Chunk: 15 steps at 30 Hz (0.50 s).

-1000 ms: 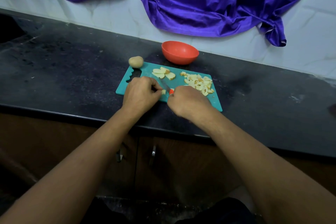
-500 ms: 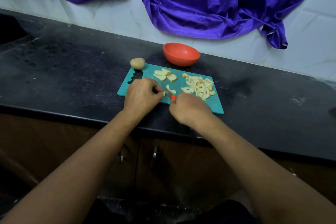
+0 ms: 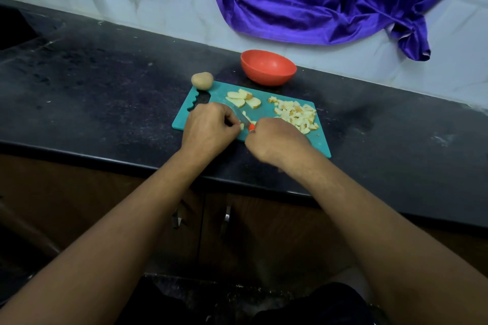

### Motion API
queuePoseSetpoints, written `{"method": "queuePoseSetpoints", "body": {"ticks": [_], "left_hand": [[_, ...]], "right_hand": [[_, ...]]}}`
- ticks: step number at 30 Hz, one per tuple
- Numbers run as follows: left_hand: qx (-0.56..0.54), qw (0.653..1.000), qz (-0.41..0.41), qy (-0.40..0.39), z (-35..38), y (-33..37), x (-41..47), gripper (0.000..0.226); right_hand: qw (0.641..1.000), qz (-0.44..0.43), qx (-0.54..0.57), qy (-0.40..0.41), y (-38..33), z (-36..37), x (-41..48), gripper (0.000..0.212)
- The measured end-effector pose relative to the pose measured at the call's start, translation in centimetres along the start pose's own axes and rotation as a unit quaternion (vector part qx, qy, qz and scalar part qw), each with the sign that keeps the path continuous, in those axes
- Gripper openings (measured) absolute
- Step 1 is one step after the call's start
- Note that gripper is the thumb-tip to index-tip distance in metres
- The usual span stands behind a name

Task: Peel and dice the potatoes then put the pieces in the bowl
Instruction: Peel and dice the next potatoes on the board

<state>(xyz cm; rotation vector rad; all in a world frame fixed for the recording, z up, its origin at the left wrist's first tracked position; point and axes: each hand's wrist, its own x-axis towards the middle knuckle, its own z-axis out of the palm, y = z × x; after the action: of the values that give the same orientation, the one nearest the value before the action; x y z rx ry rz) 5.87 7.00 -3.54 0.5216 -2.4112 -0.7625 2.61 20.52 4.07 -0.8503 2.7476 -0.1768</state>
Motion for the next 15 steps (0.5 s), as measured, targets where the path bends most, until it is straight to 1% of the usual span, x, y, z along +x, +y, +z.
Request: {"method": "queuePoseSetpoints", "body": {"ticks": [2, 6, 10, 12, 15], "left_hand": [[-0.001, 1.000, 0.000, -0.002, -0.1, -0.1, 0.0, 0.007], [0.001, 1.000, -0.001, -0.005, 0.0, -0.1, 0.0, 0.007], [0.009, 1.000, 0.007, 0.003, 0.0, -0.1, 0.0, 0.007], [0.012, 1.000, 0.005, 0.005, -0.1, -0.1, -0.1, 0.006], [0.009, 1.000, 0.004, -0.001, -0.1, -0.1, -0.2, 0.003]], "right_hand": [[1.000, 0.002, -0.001, -0.004, -0.2, -0.3, 0.0, 0.018], [1.000, -0.004, -0.014, 0.007, 0.0, 1.0, 0.0, 0.026], [0.998, -0.006, -0.041, 0.051, 0.8, 3.7, -0.7, 0.029], [0.997, -0.009, -0.046, 0.060, 0.8, 4.1, -0.7, 0.030], [0.999, 0.003, -0.008, 0.041, 1.3, 3.4, -0.5, 0.031]]}}
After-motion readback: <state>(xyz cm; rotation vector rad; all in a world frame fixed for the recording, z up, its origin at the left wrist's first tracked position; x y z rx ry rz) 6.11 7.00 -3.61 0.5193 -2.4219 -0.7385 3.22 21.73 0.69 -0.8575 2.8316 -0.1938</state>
